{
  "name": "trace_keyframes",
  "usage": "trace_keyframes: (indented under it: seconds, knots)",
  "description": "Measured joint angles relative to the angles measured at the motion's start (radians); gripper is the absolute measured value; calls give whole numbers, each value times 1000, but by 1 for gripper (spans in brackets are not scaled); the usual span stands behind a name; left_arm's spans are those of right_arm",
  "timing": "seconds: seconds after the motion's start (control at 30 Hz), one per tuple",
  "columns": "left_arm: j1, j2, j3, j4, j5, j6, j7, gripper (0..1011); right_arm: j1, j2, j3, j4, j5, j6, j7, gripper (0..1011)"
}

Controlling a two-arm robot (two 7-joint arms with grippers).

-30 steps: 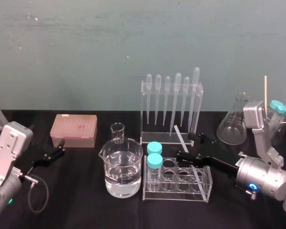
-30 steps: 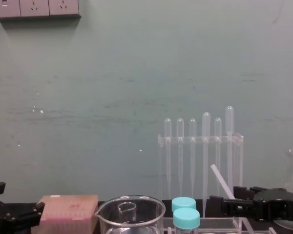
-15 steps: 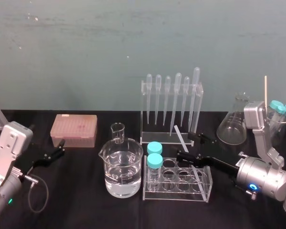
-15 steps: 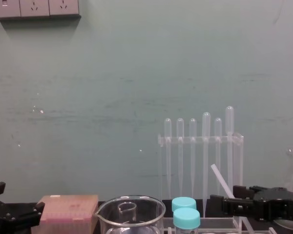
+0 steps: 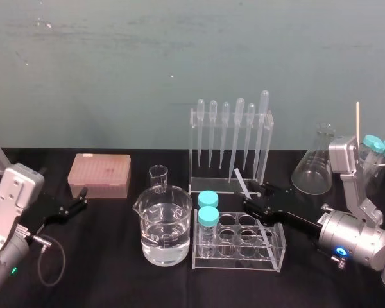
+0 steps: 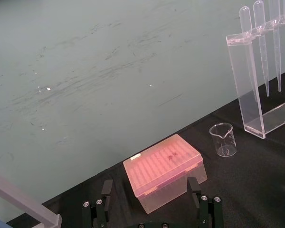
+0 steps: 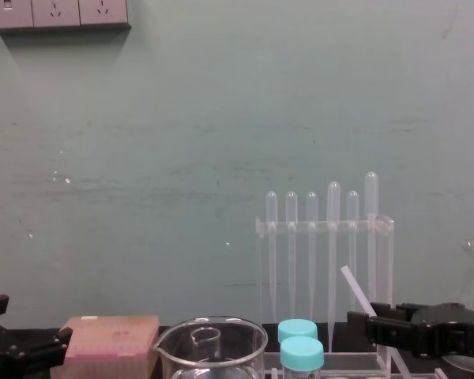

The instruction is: Pick up the stirring rod with one hand, then place it down.

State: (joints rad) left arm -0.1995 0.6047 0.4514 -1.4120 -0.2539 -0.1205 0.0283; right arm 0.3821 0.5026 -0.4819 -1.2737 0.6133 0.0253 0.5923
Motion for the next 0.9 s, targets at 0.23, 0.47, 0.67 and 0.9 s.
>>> trace_keyframes:
  seconds: [0.23,0.47,0.67,0.9]
  knots:
    - [0,0,0,0,0,0,0,1000,0,0,0,-1,0,-1,0,321]
    - [0,0,0,0,0,0,0,1000,0,0,0,-1,0,-1,0,127]
    - [0,0,0,0,0,0,0,1000,0,0,0,-1,0,-1,0,72]
    - [0,0,0,0,0,0,0,1000,-1,0,0,-1,-1,-1,0,72]
